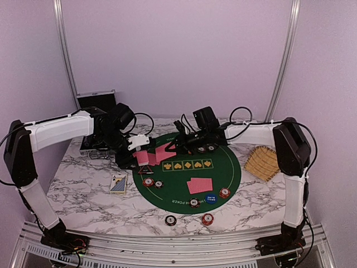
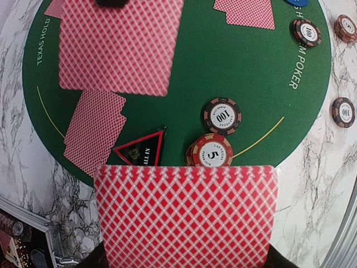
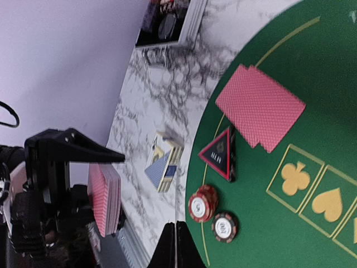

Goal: Distribute texas hold em gaming equipment

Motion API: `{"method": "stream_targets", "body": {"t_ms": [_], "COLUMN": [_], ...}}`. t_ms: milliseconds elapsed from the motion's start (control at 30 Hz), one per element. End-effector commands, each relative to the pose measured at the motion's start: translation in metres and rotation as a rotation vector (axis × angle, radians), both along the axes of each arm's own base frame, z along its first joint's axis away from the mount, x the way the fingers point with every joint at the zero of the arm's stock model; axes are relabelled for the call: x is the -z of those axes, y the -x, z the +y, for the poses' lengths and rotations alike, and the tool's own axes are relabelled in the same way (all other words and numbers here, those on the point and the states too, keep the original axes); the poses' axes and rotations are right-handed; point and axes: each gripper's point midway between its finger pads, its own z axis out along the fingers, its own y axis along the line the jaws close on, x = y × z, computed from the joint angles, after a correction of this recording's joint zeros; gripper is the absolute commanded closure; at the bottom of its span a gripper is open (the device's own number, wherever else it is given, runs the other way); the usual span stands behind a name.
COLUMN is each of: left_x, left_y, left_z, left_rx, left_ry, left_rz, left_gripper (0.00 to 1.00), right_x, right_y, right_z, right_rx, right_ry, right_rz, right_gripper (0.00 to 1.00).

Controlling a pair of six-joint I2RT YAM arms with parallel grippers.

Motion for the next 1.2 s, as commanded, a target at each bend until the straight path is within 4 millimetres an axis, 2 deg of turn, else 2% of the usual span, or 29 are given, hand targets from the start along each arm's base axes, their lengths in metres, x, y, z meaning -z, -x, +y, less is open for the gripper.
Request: {"method": "stream_targets", "body": {"t_ms": [0,167,267,333,433,533,700,900,1167], "left_x": [-0.017,-0.018,-0.018,-0.016,-0.016,-0.017,-0.017,-0.019,-0.019], "left_y": [-0.002,0.0,0.002,0.004,0.006,0.009,0.013,0.014,0.014], "left_z": [0.004,0.007,0.011,0.014,0.017,0.021,0.026,0.026,0.026], "left_rx": [-0.005,-0.013,-0.019,-0.023,-0.027,-0.032,-0.035,-0.033,-0.03], "left_ry": [0.027,0.023,0.018,0.013,0.008,0.006,0.002,0.007,0.009], "left_rz": [-0.043,-0.046,-0.046,-0.042,-0.042,-0.042,-0.042,-0.043,-0.038], "left_gripper": [1.0,1.0,1.0,1.0,1.0,1.0,1.0,1.0,1.0], "right_x": [-0.013,-0.019,-0.022,-0.022,-0.021,-0.015,0.008,0.047,0.07], "right_y": [-0.028,-0.068,-0.084,-0.088,-0.088,-0.087,-0.084,-0.081,-0.068], "right_z": [-0.025,-0.043,-0.048,-0.047,-0.038,-0.029,-0.015,-0.012,-0.009], "right_rx": [0.012,0.075,0.085,0.076,0.043,0.01,-0.073,-0.174,-0.268], "right_ry": [0.269,0.541,0.707,0.826,0.944,0.994,1.057,1.237,1.286], "right_rz": [-0.26,-0.534,-0.705,-0.838,-1.026,-1.123,-1.191,-1.286,-1.344], "right_gripper": [0.98,1.0,1.0,1.0,1.0,1.0,1.0,1.0,0.98]}}
